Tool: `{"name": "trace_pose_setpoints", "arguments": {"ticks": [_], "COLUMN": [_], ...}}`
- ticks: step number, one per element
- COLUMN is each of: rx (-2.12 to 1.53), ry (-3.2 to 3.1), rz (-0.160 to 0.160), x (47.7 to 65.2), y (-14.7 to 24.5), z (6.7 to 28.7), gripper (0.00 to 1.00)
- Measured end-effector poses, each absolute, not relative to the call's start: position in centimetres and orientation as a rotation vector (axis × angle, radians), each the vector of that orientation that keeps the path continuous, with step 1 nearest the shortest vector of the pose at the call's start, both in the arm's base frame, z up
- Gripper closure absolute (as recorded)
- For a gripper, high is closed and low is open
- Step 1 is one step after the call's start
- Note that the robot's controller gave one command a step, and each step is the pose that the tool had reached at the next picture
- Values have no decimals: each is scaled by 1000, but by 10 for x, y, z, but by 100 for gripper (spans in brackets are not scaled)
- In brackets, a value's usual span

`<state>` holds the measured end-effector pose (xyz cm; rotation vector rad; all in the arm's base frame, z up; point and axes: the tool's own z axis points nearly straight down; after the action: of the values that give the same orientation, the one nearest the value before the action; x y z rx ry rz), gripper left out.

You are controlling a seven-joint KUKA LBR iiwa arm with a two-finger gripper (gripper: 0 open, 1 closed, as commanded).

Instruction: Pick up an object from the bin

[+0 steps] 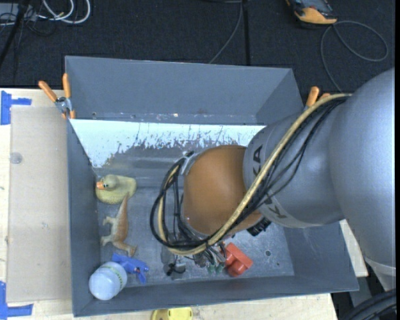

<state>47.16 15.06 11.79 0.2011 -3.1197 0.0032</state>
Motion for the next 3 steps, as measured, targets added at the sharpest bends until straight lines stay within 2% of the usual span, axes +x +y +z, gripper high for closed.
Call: {"name": "trace_pose_setpoints", "arguments": {"ticks": [1, 2, 3], "rx": [184, 42, 40], "ry": [-3117, -3125, -3125], "rz": [8, 4, 4], "x": [477, 488, 488], "y": [158, 216, 215], "z": [118, 119, 119], "gripper": [100, 0, 0]}}
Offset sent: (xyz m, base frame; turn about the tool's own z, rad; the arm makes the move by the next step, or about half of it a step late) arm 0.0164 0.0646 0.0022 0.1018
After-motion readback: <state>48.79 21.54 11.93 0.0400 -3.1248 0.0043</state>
